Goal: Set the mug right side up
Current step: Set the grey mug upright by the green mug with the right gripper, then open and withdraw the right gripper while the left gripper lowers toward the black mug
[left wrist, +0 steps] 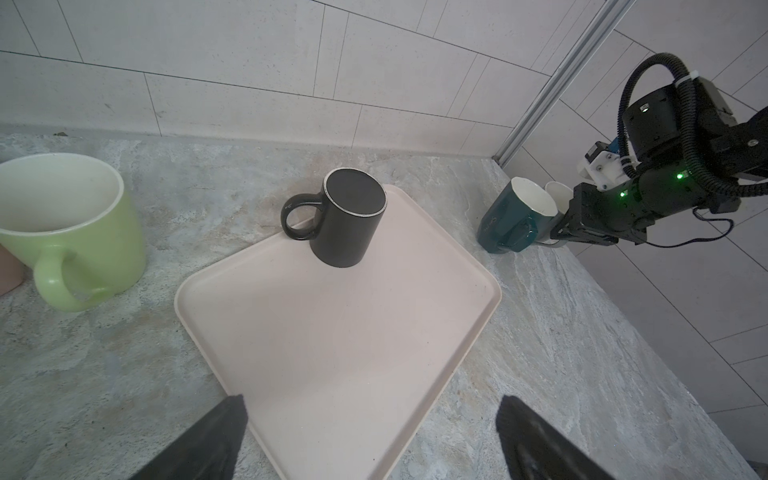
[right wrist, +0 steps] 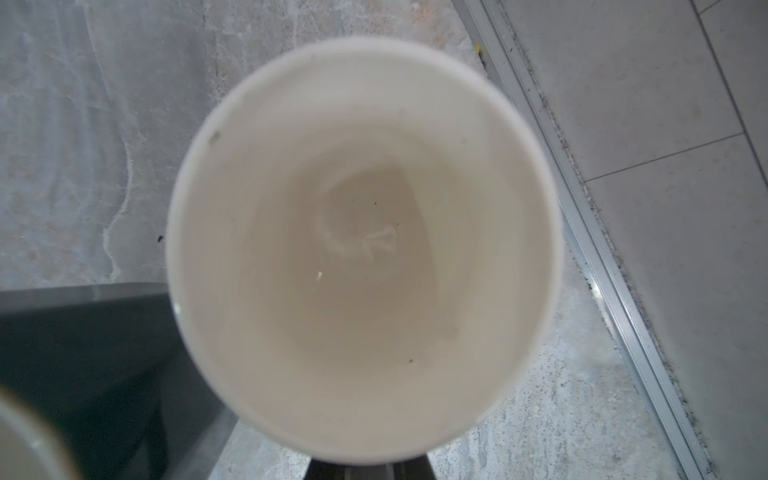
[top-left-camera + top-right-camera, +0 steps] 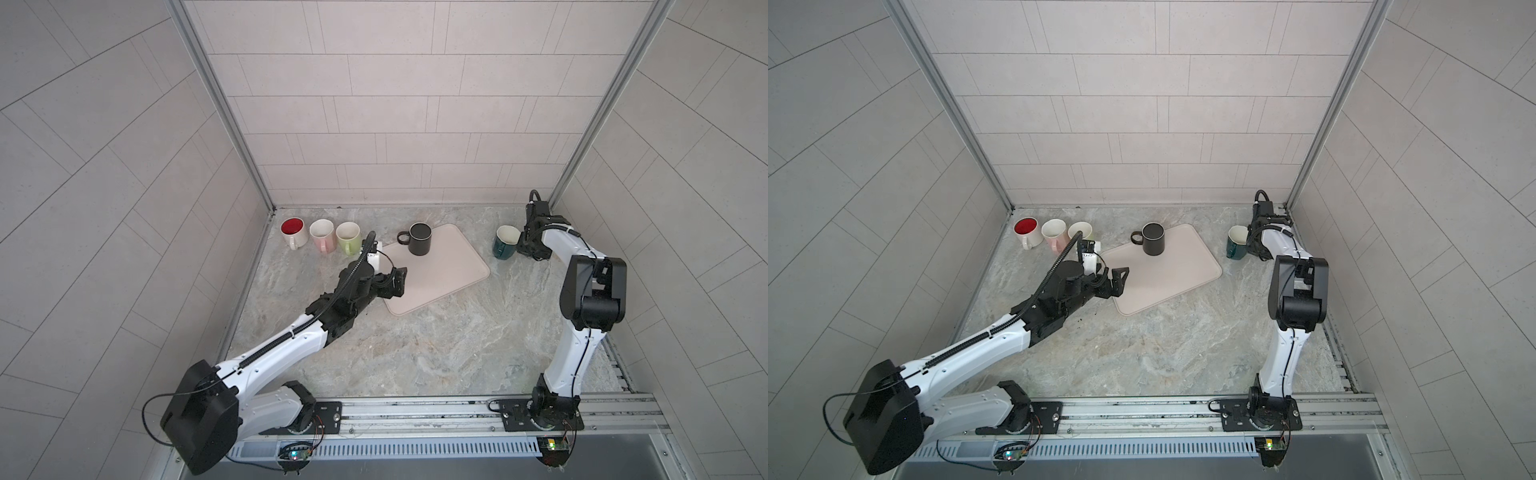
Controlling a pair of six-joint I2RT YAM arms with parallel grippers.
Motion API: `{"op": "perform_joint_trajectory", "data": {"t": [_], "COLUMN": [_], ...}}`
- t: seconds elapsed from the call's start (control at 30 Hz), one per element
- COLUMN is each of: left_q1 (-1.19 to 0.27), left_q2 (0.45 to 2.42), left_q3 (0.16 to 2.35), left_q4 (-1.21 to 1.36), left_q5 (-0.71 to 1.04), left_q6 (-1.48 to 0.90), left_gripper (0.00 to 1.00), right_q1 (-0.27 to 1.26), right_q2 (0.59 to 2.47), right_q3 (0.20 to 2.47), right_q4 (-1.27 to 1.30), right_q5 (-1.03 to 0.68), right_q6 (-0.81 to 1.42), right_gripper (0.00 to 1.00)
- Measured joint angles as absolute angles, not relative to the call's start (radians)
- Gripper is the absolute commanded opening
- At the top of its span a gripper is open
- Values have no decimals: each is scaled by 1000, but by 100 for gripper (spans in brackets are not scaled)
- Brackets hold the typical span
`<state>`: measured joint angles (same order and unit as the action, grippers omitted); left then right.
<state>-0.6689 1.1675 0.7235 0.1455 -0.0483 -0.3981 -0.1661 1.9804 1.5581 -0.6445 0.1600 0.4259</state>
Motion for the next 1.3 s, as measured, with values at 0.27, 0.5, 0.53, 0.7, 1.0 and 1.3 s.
{"op": "perform_joint_trajectory", "data": {"t": [0.27,0.5,0.53,0.7,1.0,1.3], "left_q1": [-669,-669,-669,-665,-641,-503], "left_q2": [1187,1211,1213,1264,1555,1964], "left_q3": [723,723,724,779,1092,1543], "left_q4": [145,145,145,104,-28,-288], "left_q5": [-47,-40,-40,-24,62,175], "left_q6": [-387,-383,-381,-332,-225,-74], "left_gripper": [100,100,100,100,100,99], "right_q1": [-171,-171,-171,-171,-139,113], "right_q2": [1981,1981,1980,1925,1436,1042], "right_q3": [1571,1601,1607,1564,1143,868], "right_q4": [-640,-653,-654,-635,-361,-339], "right_q5": [148,137,136,120,40,-82], "right_q6": [432,454,455,469,522,497], "right_gripper": [42,63,64,66,68,68]}}
